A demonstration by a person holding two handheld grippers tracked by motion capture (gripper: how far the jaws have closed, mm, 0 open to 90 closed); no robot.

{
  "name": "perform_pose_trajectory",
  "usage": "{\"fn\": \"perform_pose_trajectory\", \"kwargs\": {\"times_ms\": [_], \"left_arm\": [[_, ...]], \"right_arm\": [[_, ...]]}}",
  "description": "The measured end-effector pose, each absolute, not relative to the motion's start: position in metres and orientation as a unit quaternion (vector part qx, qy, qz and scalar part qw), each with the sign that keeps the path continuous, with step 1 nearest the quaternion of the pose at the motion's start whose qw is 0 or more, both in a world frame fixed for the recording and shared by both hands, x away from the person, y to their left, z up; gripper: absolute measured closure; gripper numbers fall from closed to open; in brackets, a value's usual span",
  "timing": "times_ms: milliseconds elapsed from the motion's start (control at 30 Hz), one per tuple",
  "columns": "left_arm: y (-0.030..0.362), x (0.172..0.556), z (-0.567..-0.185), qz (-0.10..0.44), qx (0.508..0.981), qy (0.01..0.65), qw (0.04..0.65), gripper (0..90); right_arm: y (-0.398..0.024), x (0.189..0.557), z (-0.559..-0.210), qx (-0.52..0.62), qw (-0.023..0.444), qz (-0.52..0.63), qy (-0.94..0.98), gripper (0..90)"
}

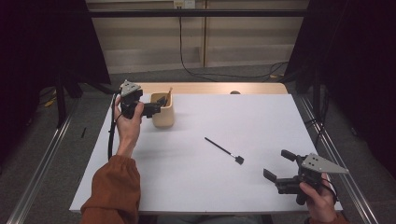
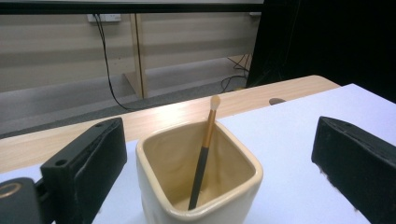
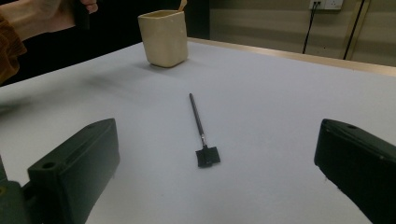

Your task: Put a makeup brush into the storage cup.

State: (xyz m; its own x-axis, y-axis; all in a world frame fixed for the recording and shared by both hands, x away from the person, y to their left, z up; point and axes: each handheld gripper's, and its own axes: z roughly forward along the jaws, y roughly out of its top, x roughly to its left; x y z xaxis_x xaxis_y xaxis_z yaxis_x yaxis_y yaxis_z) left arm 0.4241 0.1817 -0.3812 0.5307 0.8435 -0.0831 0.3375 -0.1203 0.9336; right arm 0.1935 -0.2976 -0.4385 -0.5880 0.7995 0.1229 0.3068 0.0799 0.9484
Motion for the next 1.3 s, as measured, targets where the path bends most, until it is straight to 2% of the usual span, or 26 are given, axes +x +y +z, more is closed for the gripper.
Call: {"fn": "perform_pose_trajectory", "kwargs": {"times_ms": [500,700,1167,1300], "left_arm": [[0.19,0.399,-0.388,0.245,0.71,0.417,0.512,2.7],[0.193,0.386,-0.392,0.262,0.715,0.409,0.502,1.4],[0.191,0.35,-0.396,0.25,0.72,0.391,0.516,1.7],[0.188,0.335,-0.393,0.268,0.72,0.387,0.51,2.6]], "right_arm": [[-0.298,0.193,-0.439,0.395,0.222,0.549,0.702,0.0],[-0.297,0.193,-0.439,0.394,0.221,0.548,0.703,0.0],[-0.296,0.194,-0.439,0.393,0.221,0.548,0.704,0.0],[-0.296,0.194,-0.439,0.393,0.221,0.548,0.705,0.0]]}}
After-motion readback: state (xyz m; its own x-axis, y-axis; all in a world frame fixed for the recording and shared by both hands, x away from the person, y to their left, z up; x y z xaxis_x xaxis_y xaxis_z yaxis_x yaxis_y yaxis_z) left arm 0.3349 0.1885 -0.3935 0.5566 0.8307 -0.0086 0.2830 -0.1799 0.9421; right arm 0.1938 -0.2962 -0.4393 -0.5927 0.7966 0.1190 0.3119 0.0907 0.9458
